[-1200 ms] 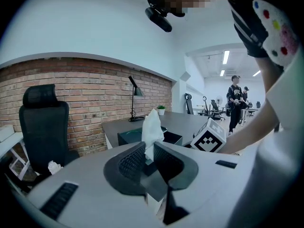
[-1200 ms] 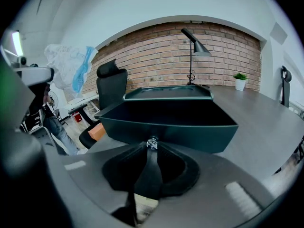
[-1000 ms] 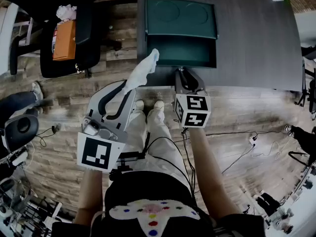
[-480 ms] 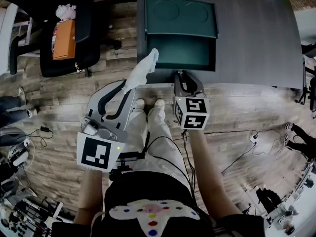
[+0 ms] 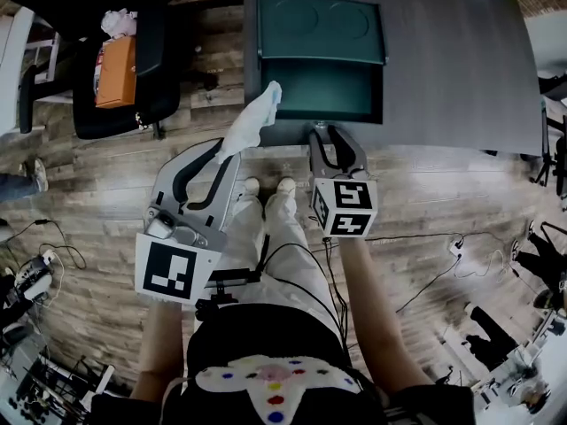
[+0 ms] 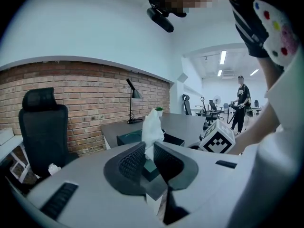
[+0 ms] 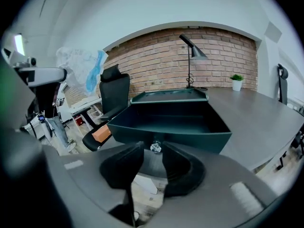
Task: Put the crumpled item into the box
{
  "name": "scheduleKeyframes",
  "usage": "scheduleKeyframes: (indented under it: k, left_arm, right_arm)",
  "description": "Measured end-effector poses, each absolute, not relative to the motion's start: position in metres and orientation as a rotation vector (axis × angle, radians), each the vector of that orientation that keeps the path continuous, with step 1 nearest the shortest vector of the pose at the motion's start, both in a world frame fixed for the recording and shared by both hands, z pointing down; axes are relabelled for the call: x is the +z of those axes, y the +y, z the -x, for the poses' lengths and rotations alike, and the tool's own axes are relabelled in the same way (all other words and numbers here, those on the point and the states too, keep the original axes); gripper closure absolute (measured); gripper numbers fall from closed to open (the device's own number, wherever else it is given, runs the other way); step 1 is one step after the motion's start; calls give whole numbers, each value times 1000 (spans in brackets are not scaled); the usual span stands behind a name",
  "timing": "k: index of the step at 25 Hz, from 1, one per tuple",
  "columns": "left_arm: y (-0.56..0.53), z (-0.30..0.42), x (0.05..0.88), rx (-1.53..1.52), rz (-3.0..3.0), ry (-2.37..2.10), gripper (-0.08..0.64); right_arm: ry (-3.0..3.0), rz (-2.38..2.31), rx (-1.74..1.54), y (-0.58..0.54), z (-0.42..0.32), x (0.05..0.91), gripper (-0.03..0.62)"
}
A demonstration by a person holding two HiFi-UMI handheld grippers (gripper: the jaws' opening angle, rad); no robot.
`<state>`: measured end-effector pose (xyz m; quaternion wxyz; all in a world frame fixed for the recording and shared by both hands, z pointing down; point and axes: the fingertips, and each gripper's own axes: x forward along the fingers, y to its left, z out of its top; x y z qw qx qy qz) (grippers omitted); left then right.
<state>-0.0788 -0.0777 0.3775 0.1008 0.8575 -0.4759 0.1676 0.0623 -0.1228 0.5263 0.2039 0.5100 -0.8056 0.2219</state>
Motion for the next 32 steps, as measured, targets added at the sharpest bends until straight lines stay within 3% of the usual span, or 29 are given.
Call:
scheduleKeyframes:
  k: [2, 8, 32]
  left_arm:
    - [-77, 79, 373, 488, -2543, -1409, 503]
    - [-79, 73, 355, 472, -2593, -1413, 503]
    - [-78, 68, 278, 369, -2714, -1442, 503]
  right_arm:
    - [-2250, -1446, 580, -121, -67, 515, 521]
    - [-2277, -1534, 504, -120, -84, 473, 583]
    - [-2409, -1618, 266, -100, -97, 338, 583]
